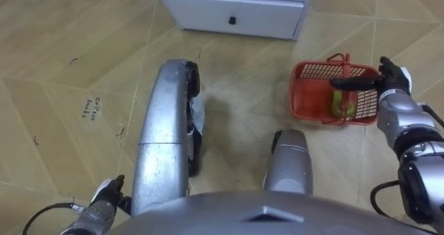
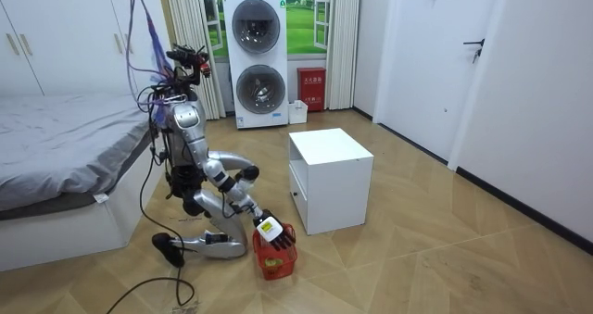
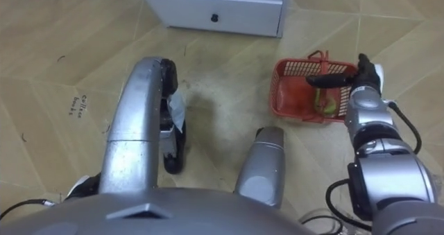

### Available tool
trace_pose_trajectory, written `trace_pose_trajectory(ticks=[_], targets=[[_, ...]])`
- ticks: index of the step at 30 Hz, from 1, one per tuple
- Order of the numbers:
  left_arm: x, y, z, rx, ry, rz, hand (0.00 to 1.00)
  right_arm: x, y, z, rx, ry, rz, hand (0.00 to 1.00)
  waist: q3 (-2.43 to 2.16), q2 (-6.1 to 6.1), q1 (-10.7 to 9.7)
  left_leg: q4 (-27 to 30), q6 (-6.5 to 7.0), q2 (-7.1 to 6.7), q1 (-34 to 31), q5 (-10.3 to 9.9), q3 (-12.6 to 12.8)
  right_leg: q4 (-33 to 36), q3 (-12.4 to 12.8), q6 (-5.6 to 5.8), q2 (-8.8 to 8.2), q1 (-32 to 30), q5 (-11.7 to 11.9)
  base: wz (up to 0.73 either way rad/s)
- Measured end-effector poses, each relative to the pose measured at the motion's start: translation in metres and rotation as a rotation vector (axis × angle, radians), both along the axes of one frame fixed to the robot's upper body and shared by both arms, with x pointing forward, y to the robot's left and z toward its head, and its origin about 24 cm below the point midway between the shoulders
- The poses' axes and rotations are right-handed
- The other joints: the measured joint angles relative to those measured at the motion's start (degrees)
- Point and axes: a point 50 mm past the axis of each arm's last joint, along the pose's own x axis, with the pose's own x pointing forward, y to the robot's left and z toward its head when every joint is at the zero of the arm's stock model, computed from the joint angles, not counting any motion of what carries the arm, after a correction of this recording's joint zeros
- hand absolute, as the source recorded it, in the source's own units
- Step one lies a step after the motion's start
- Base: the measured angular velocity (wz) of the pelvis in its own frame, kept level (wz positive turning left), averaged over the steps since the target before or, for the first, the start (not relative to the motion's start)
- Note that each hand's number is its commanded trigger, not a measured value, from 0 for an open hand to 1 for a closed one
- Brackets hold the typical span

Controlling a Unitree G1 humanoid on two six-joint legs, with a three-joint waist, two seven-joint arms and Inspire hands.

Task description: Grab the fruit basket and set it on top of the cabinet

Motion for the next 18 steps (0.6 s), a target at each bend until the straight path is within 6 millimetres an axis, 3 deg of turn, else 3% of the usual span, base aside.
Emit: trace_pose_trajectory(ticks=[9,18], targets=[[0.0056,-0.0030,-0.0003,-0.025,-0.003,-0.009,0.00,-0.0012,0.0015,-0.0020,0.029,0.017,0.039,0.00,0.16,-0.19,1.83,-0.39,0.00,-0.01,-0.26,-0.01,0.03,0.17,-0.90,0.13,-0.13,-0.21,-0.06,0.04],[0.0029,-0.0051,-0.0013,-0.040,0.022,-0.029,0.00,-0.0037,0.0054,-0.0059,0.013,0.068,0.129,0.00,0.32,-0.45,2.31,-0.91,-0.10,0.03,-0.80,0.04,0.01,0.13,-1.21,0.13,0.00,-0.59,-0.06,0.02]])
